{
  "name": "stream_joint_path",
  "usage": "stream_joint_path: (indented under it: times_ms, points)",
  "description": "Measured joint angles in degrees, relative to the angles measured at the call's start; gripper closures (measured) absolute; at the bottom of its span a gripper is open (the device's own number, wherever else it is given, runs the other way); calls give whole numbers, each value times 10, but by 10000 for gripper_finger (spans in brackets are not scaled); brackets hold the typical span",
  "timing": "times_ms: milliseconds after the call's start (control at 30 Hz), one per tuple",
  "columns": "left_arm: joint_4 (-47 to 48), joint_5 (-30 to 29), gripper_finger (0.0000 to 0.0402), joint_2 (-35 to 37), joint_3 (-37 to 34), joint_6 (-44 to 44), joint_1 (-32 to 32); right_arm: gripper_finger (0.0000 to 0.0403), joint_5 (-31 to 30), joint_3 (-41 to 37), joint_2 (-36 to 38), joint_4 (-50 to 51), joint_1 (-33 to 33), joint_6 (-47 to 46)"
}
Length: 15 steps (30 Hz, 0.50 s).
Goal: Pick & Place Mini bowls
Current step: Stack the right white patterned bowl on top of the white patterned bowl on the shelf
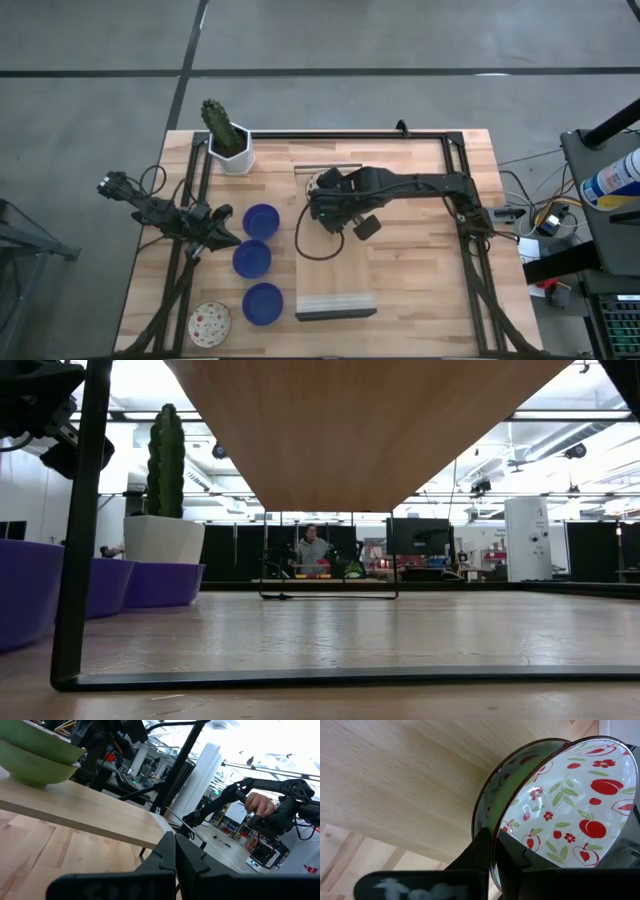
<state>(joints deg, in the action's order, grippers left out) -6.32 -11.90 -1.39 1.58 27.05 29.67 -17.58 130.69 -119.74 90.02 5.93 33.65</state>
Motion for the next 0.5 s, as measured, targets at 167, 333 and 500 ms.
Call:
stream_joint_path:
  times_ms: [167, 333, 500]
  points:
    - [0, 0, 402, 0, 0, 0, 0, 390, -1, 0, 0, 0, 0, -2]
    - [0, 0, 402, 0, 0, 0, 0, 390, -1, 0, 0, 0, 0, -2]
    - [0, 0, 402, 0, 0, 1, 0, 390, -1, 0, 0, 0, 0, -4]
